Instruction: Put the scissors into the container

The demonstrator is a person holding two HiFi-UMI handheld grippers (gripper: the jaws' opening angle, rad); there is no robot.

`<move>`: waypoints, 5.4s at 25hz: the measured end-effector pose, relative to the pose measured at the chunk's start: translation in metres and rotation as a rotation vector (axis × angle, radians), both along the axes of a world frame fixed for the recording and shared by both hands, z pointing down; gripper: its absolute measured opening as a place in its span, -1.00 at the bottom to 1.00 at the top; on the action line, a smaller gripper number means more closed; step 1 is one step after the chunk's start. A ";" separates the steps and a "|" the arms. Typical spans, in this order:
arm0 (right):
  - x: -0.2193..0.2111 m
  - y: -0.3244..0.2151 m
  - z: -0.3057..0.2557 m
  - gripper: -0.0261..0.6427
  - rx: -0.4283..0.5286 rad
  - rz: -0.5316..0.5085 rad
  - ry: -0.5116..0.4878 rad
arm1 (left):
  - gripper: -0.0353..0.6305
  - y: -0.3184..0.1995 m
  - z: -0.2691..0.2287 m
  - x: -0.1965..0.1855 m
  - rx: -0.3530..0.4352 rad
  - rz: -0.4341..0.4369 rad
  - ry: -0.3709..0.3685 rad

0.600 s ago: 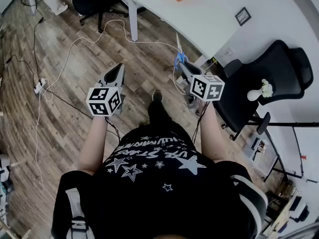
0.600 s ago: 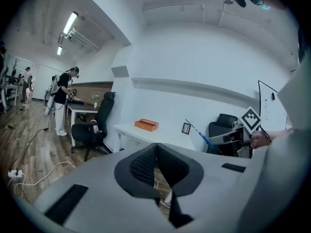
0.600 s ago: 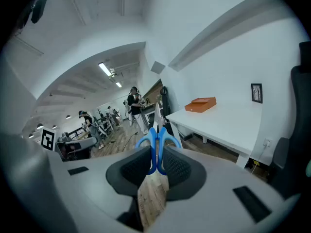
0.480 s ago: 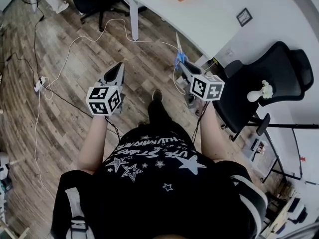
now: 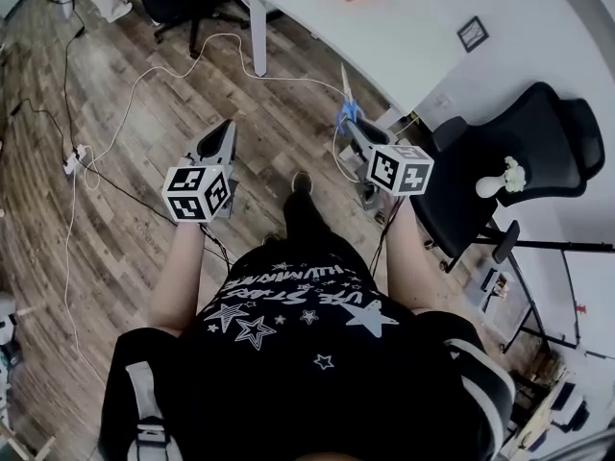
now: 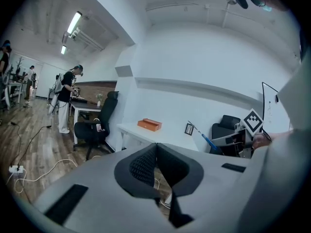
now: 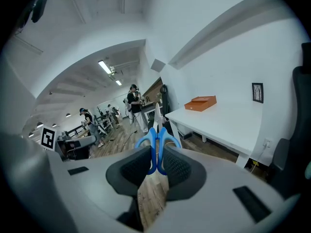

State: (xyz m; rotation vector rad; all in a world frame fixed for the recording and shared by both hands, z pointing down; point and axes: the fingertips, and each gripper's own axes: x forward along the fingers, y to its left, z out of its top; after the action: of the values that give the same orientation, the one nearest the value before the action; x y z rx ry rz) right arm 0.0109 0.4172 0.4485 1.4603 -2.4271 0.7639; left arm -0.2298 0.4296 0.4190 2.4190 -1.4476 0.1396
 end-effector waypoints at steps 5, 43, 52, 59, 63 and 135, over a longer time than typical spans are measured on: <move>0.003 -0.011 0.008 -0.63 -0.014 0.022 0.006 | -0.84 -0.007 0.009 -0.001 -0.017 -0.001 0.002; 0.150 -0.457 0.027 -0.63 -0.038 0.002 -0.071 | -0.84 -0.452 0.015 0.152 -0.050 -0.017 -0.031; 0.174 -0.495 0.038 -0.63 -0.059 0.025 -0.077 | -0.84 -0.503 0.022 0.177 -0.074 0.020 -0.061; 0.177 -0.544 0.044 -0.63 -0.066 0.043 -0.056 | -0.84 -0.557 0.032 0.182 -0.083 0.050 -0.049; 0.167 -0.594 0.041 -0.63 -0.057 0.046 -0.024 | -0.84 -0.612 0.033 0.178 -0.077 0.077 -0.040; 0.136 -0.954 0.171 -0.62 -0.345 -0.218 0.891 | -0.84 -1.006 0.124 0.237 -0.282 0.372 -0.016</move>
State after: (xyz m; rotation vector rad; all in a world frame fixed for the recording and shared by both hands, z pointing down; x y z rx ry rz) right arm 0.1464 -0.5371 0.6194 1.0505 -1.6330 0.3362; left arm 0.0073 -0.5766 0.5434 2.4222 -0.8966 0.4173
